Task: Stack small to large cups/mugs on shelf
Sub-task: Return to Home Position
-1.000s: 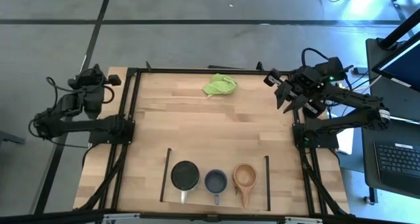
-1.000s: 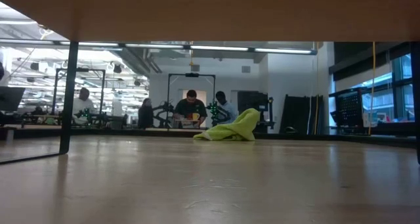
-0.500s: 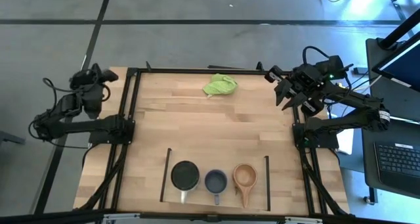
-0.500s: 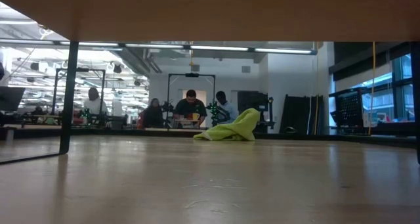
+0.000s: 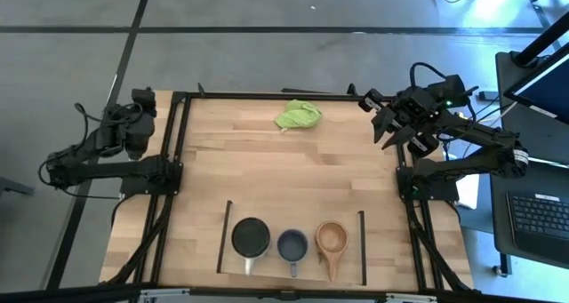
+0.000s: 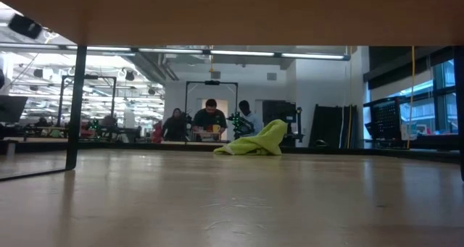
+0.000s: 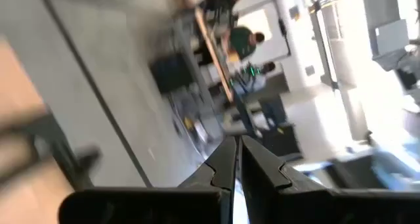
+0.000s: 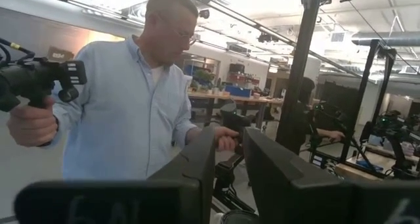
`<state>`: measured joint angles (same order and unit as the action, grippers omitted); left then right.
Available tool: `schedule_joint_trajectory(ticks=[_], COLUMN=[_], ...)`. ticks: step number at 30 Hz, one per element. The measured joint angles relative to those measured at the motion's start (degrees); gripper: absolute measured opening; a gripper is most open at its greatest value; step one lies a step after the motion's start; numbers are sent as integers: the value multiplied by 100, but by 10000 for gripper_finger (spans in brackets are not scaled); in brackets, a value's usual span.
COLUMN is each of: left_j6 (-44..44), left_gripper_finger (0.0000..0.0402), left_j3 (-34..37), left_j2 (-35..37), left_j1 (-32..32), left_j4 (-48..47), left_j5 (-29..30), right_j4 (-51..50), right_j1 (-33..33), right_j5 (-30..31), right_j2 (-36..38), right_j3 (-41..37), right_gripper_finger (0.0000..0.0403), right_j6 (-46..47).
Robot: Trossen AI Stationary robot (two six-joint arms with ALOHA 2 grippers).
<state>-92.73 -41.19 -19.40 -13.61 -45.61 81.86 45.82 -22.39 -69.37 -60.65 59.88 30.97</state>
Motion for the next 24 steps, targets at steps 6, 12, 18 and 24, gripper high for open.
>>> schedule_joint_trajectory(ticks=[6, 12, 18, 24], left_j6=[-59, 1196, 2525, 5828], left_gripper_finger=[14, 14, 14, 14], left_j3=[0, 128, 696, 1703], left_j2=[-352, -709, -407, 208], left_j1=[1, 278, 452, 45], left_j4=[-32, 517, 1767, 5373], left_j5=[-262, -860, -1072, -3250], right_j4=[0, -2, -35, -43], right_j1=[-33, -32, -37, -37], right_j5=[-91, -107, -135, -178], right_j2=[-2, -2, -2, -4], right_j3=[0, 0, 0, 0], right_gripper_finger=[84, 84, 84, 84], right_j6=[9, 126, 197, 328])
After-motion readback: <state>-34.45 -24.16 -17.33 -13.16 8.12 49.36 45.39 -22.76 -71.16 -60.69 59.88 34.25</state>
